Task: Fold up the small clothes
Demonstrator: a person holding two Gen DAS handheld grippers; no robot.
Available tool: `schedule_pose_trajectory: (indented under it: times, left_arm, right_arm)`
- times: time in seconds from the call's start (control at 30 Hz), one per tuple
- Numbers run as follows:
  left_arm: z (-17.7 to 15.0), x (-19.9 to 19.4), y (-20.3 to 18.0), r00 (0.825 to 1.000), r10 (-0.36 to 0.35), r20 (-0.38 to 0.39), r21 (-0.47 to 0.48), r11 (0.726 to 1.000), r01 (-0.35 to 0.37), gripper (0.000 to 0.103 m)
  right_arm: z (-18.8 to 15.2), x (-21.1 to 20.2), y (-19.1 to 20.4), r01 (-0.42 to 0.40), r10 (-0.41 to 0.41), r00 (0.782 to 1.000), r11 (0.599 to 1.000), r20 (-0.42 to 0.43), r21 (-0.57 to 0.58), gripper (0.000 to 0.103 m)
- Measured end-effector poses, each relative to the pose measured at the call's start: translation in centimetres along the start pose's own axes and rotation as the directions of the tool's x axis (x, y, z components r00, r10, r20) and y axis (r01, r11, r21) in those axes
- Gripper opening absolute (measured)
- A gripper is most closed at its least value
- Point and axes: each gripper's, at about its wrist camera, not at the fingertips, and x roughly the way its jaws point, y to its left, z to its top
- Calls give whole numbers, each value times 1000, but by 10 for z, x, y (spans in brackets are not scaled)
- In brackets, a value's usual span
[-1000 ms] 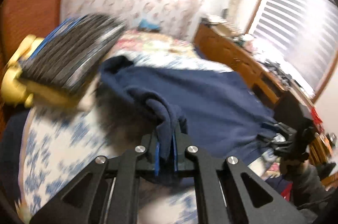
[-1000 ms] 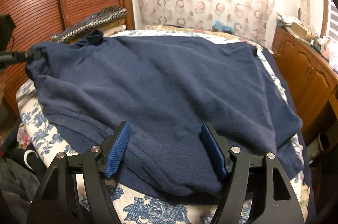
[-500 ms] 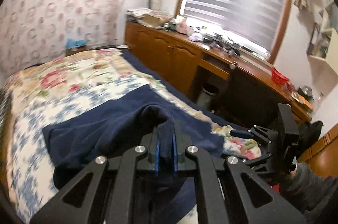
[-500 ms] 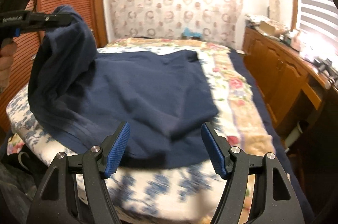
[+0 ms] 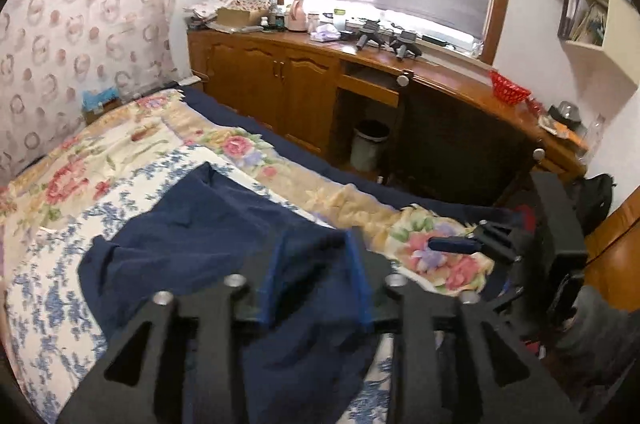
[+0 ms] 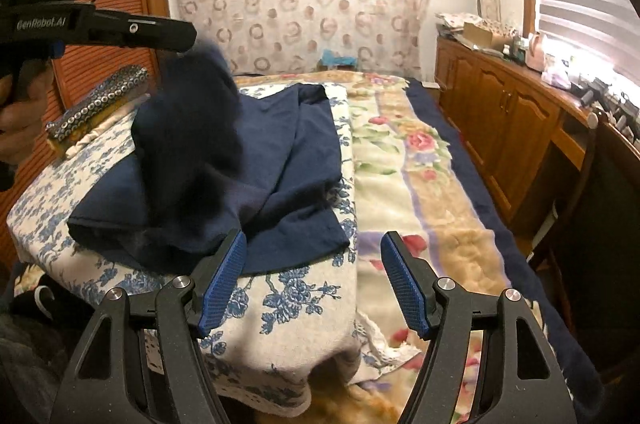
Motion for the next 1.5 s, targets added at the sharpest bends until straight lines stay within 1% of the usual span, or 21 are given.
schedule_pose_trajectory:
  times: [0.03,0.1,0.13,0.17,0.23,0.43,0.53,0.6,0.77,0.9,1.07,1.3,1.5]
  left_arm:
    - [-2,-3,3,1000,3,6,-1,1000,-3,41]
    - [-7,-7,11,1000,5,7,-19,1000,-5,44]
    - [-9,-9,16,1000,13,6,-28,1000,-13,48]
    - [-14,-12,22,1000,25,6,-37,999,-24,53]
    - [-27,-19,39,998,63,8,-57,996,-62,58]
    - [-74,-38,83,987,160,-14,-133,978,-160,60]
    - [-105,-47,107,976,215,-39,-188,958,-218,60]
    - [-121,-51,119,970,237,-52,-226,943,-243,60]
    - [-146,-67,133,954,298,-38,-275,915,-297,60]
    - [-156,-76,141,944,329,-12,-304,899,-317,60]
    - [-161,-87,149,929,370,24,-327,881,-343,60]
    - [-166,-95,155,920,390,38,-330,874,-356,60]
    - [-167,-94,159,919,393,34,-322,874,-363,60]
  right_arm:
    - [1,0,0,0,0,1000,1000,0,1,71]
    - [3,0,1,-1,1,1000,1000,2,1,71]
    - [4,1,2,-2,2,1000,1000,4,1,71]
    - [5,2,3,-4,4,1000,1000,6,-1,71]
    - [8,3,5,-9,9,1000,1000,8,-6,71]
    - [28,14,22,-42,43,999,998,15,-56,71]
    - [42,22,36,-73,75,997,993,16,-90,71]
    - [54,30,49,-104,106,994,988,12,-114,71]
    - [81,59,89,-183,184,983,968,-11,-171,71]
    - [97,81,119,-237,233,971,951,-44,-197,71]
    - [116,103,154,-282,270,959,933,-82,-224,71]
    - [128,133,169,-246,222,967,943,-127,-226,71]
    - [125,147,174,-258,222,960,940,-172,-225,71]
